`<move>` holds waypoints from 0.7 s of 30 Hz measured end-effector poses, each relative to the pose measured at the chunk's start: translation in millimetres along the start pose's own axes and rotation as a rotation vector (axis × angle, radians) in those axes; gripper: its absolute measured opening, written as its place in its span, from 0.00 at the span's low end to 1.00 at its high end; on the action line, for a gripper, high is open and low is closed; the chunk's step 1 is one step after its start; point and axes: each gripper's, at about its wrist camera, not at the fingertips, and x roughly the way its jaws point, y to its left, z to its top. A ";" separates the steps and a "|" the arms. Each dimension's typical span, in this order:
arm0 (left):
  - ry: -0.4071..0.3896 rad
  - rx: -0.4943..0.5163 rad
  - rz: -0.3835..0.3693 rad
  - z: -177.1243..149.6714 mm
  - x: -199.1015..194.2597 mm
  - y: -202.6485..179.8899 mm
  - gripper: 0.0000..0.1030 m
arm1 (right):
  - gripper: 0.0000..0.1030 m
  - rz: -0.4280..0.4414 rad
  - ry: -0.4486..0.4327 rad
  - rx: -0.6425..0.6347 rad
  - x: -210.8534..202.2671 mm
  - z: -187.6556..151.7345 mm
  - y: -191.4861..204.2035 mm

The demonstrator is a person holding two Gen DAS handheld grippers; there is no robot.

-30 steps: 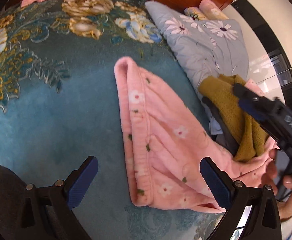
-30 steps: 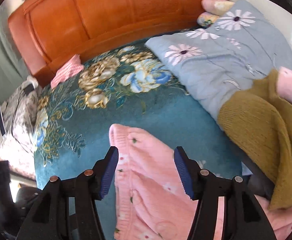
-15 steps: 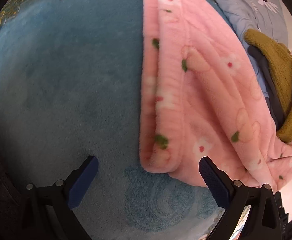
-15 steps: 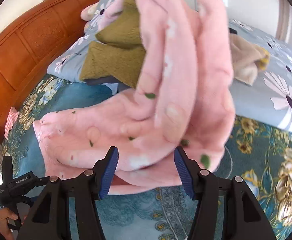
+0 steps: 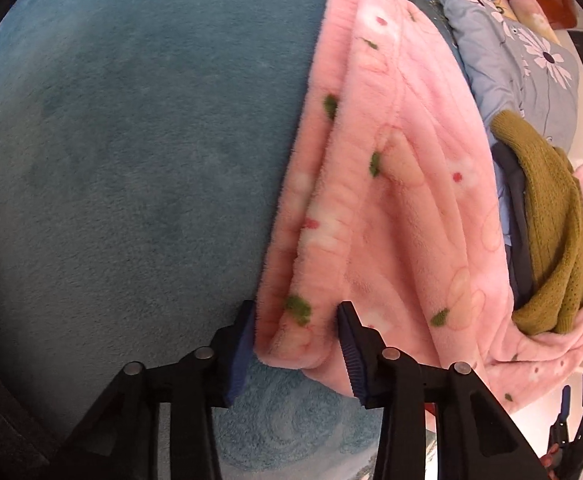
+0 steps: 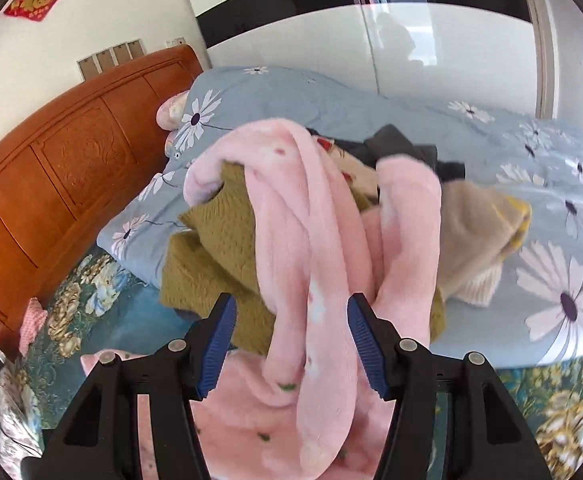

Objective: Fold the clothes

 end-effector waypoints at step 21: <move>-0.520 0.010 -0.113 148.7 -198.1 45.8 0.00 | 0.57 -0.077 0.116 0.285 13.2 -42.0 -68.2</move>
